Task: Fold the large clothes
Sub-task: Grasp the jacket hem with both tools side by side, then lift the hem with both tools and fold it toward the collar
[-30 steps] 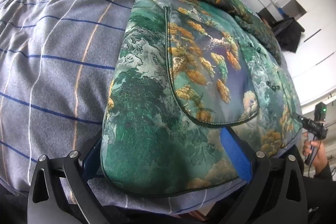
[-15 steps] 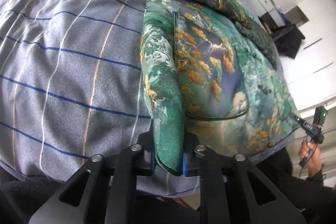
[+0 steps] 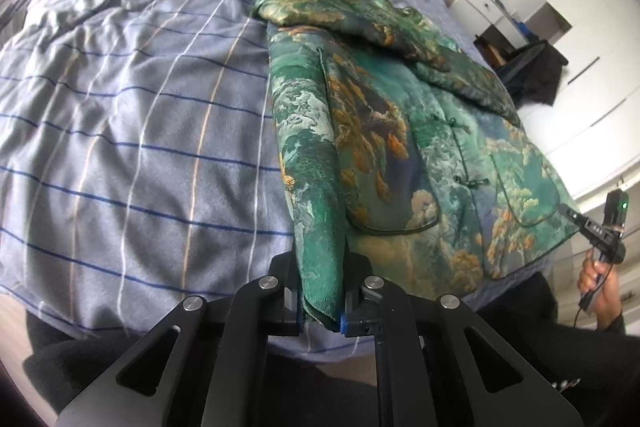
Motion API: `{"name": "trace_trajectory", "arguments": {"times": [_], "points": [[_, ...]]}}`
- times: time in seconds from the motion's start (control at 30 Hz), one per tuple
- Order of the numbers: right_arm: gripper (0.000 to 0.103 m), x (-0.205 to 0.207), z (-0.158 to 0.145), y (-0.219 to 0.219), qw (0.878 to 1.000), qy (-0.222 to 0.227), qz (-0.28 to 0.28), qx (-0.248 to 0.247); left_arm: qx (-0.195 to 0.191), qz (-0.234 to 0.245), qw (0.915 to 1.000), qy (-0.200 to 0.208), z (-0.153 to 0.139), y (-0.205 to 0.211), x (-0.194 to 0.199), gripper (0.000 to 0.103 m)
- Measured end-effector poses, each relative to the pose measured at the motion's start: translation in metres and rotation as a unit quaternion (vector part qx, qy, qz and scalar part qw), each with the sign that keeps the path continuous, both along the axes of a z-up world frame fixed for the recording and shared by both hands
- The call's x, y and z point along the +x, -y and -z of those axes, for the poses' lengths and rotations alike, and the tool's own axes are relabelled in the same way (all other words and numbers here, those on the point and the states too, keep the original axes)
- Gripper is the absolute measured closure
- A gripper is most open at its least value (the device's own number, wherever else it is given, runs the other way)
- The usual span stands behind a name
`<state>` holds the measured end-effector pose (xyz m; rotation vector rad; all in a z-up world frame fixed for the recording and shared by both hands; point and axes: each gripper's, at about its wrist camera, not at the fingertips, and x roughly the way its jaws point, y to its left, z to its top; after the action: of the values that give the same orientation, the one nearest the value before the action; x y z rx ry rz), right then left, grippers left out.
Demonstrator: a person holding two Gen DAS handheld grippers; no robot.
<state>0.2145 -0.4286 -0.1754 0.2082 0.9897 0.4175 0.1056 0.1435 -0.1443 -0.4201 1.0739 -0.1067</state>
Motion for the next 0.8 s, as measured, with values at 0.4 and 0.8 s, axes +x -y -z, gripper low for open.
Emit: {"name": "trace_trajectory", "arguments": {"times": [0.4, 0.8], "points": [[0.092, -0.043, -0.002, 0.014, 0.999, -0.032, -0.013, 0.019, 0.011, 0.014, 0.9988, -0.045, 0.005, -0.009, -0.052, 0.094], [0.092, 0.027, -0.053, 0.011, 0.991, 0.023, -0.001, 0.134, -0.082, -0.026, 0.9938, 0.071, -0.082, -0.057, 0.039, 0.096]]}}
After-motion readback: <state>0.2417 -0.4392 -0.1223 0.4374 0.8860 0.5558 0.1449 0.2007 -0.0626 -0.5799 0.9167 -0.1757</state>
